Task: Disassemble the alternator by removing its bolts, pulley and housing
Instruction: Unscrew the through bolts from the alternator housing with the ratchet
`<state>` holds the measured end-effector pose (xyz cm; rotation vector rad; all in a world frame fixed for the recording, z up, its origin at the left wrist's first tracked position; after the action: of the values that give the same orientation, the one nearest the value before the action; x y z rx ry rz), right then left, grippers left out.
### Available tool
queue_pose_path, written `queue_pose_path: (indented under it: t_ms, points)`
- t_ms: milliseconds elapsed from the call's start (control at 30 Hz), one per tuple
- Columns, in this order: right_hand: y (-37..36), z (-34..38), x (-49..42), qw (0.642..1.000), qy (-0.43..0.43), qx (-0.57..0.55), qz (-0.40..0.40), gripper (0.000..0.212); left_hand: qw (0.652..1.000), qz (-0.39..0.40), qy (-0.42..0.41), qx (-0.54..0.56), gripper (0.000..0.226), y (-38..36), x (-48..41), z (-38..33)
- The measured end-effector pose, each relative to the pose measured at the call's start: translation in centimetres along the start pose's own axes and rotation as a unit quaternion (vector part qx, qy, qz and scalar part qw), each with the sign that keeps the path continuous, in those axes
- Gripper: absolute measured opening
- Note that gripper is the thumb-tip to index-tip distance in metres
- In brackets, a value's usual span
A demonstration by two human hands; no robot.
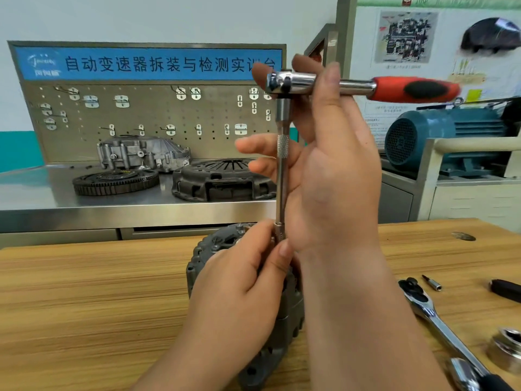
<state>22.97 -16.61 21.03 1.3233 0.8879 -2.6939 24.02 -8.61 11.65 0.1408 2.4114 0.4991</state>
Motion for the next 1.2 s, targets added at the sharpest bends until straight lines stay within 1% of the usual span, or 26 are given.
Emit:
queue_pose_path:
  t_ms: [67,167,233,267,400,500,567,633,667,767,800,867,900,967,1033,1133,1200]
  points:
    - [0.2,-0.1,0.0,1.000,-0.003,0.002,-0.007,0.026,1.000,-0.001,0.004,-0.009,0.044,0.0,-0.1,0.0]
    - [0.1,1.1,0.1,0.996,0.059,0.061,0.000,0.017,1.000,-0.006,0.022,-0.012,0.033,0.0,-0.2,0.4]
    - [-0.4,1.8,0.2,0.991,0.097,0.094,0.016,0.018,0.999,-0.010,0.030,-0.007,0.027,0.0,-0.2,0.6]
    - [-0.5,1.9,0.3,0.990,0.101,0.096,0.024,0.019,0.999,-0.010,0.031,-0.006,0.028,0.0,-0.2,0.6]
    - [-0.8,0.9,0.3,0.996,0.056,0.067,0.027,0.028,1.000,-0.005,0.021,0.016,0.034,0.0,-0.1,0.5]
    - [-0.2,0.4,0.1,0.999,0.017,0.029,0.008,0.028,1.000,0.007,0.014,0.026,0.046,-0.1,-0.1,0.3]
    - [0.1,0.2,0.1,1.000,0.001,0.019,-0.005,0.026,1.000,0.010,0.005,0.009,0.039,-0.1,-0.1,0.2]
    - [0.3,0.3,0.1,1.000,0.007,0.023,-0.013,0.024,1.000,0.004,0.007,-0.002,0.031,0.0,-0.2,0.3]
    - [0.3,0.6,0.1,0.999,0.023,0.035,-0.012,0.022,1.000,-0.001,0.010,-0.006,0.031,0.0,-0.2,0.4]
    - [-0.1,1.8,0.3,0.992,0.088,0.094,0.006,0.020,1.000,-0.013,0.014,-0.012,0.039,0.1,-0.2,0.4]
    - [-0.4,2.0,0.3,0.990,0.097,0.100,0.015,0.018,1.000,-0.014,0.016,-0.007,0.037,0.1,-0.2,0.4]
    - [-0.9,1.7,0.4,0.991,0.089,0.091,0.030,0.018,1.000,-0.017,0.018,0.001,0.031,0.1,-0.2,0.6]
    - [-1.1,1.3,0.4,0.993,0.075,0.082,0.034,0.020,1.000,-0.019,0.016,0.009,0.032,0.2,-0.1,0.5]
    - [-1.1,0.6,0.4,0.997,0.037,0.058,0.034,0.030,0.999,-0.019,0.010,0.036,0.038,0.2,-0.1,0.4]
    - [-0.8,0.1,0.2,0.999,0.005,0.025,0.024,0.035,0.999,-0.008,0.007,0.032,0.045,0.1,-0.1,0.3]
    - [-0.2,-0.2,0.1,1.000,-0.015,0.010,0.006,0.035,1.000,0.002,0.001,0.004,0.048,-0.1,-0.2,0.2]
    - [-0.1,0.1,0.1,1.000,0.004,0.020,0.001,0.029,1.000,-0.004,0.009,0.001,0.048,0.0,-0.3,0.4]
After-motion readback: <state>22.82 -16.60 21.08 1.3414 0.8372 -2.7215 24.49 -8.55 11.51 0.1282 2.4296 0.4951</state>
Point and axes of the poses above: each hand's wrist, its own x-axis away from the middle knuckle, its own y-axis out of the back of the hand, z = x × y, the point moved 9 cm from there along -x, towards the middle knuckle, and after that the axes turned 2 degrees about y, right-handed, at the moved point
